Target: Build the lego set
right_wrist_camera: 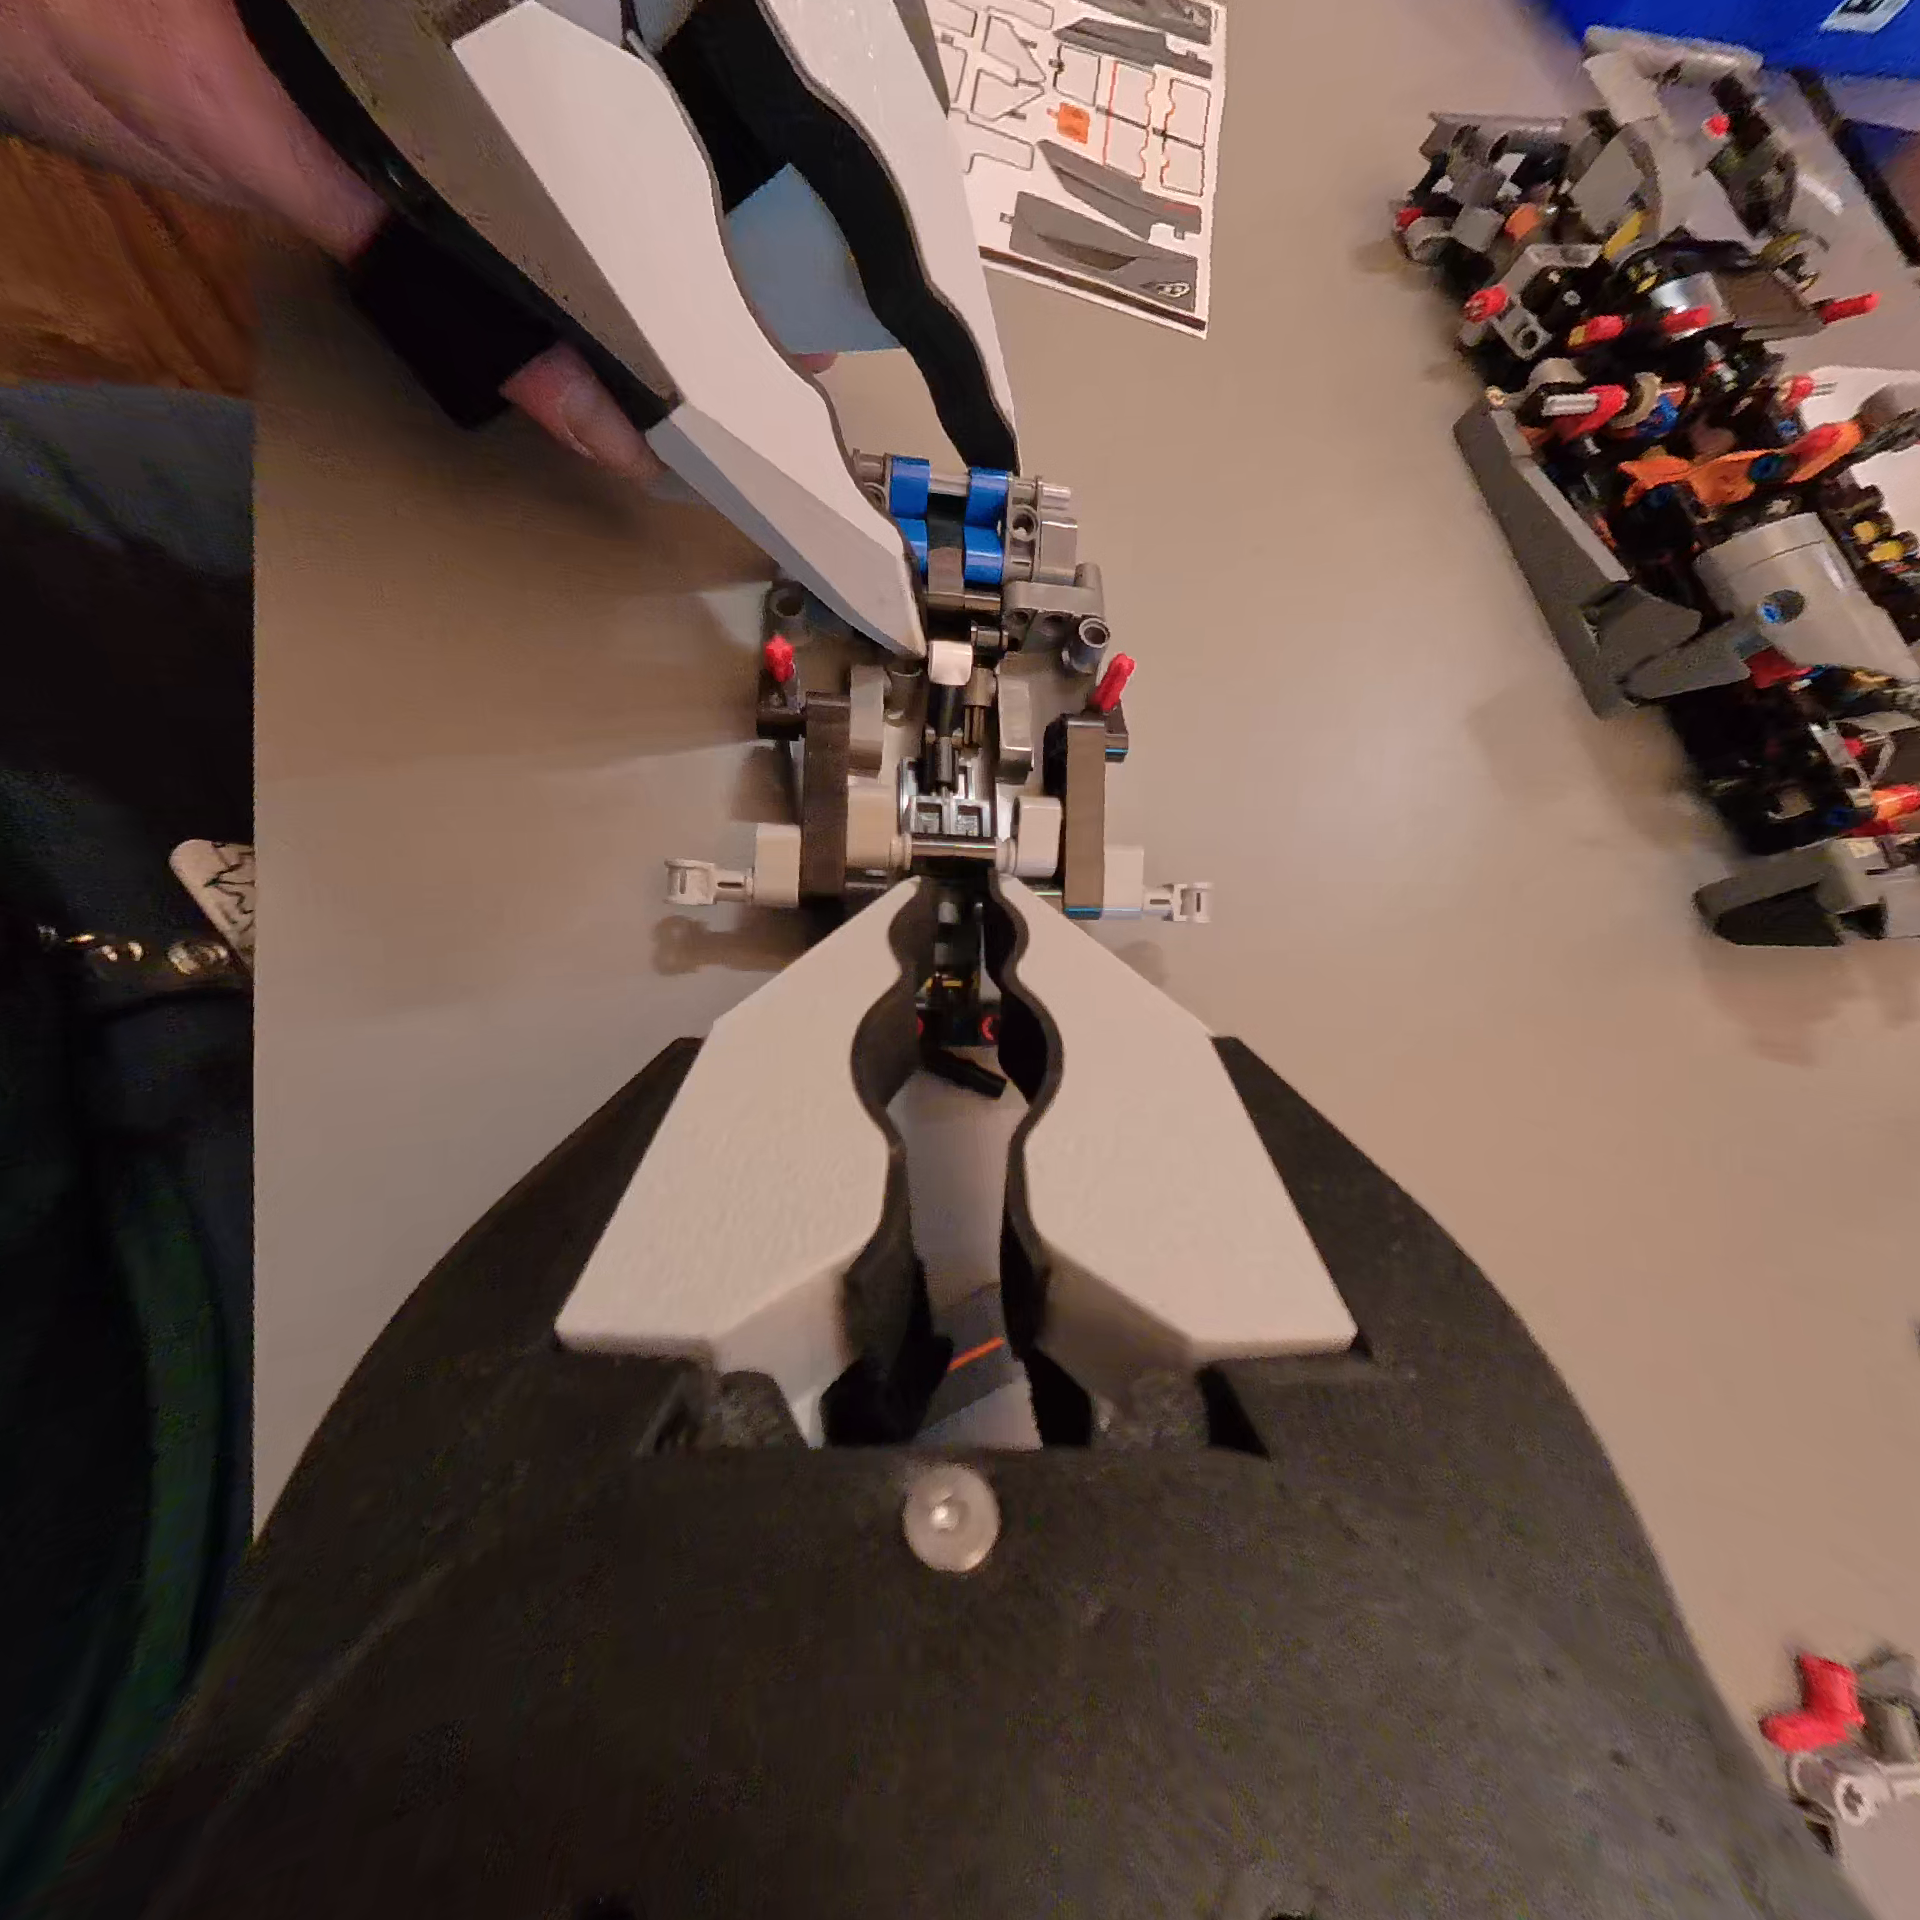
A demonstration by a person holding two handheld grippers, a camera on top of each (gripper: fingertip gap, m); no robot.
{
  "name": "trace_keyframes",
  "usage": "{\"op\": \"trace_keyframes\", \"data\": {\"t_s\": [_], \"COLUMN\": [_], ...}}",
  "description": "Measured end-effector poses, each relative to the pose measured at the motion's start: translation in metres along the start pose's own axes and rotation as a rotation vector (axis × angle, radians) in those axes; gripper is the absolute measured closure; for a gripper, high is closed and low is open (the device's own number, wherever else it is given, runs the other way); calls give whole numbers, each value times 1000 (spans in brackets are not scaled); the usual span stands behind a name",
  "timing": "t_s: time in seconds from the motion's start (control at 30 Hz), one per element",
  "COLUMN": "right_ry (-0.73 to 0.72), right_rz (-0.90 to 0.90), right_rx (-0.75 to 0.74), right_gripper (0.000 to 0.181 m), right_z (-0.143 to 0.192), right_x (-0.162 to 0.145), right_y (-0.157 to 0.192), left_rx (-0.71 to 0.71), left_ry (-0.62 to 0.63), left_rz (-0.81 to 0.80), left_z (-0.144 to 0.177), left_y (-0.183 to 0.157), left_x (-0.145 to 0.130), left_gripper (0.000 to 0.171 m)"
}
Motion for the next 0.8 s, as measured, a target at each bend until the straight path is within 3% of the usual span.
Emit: {"op": "trace_keyframes", "data": {"t_s": [0.2, 0.8], "right_ry": [-2, 40], "right_rz": [-41, 49], "right_rx": [80, -41], "right_gripper": [177, 181], "right_z": [1, -2], "right_x": [-1, 0], "right_y": [0, 3], "left_rx": [-14, -15], "left_ry": [1, 8], "left_rz": [3, 30], "left_z": [-1, -1], "left_y": [-1, -2], "left_x": [1, 1], "left_gripper": [134, 133]}}
Point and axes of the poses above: each gripper's, where its closed fingertips meet, z back along the fingers, x out of its top, y = z × x across the jaws, the point moved 5 cm from there along z, back along the fingers, and after that the axes turned 3 degrees about x, right-handed, at the moved point
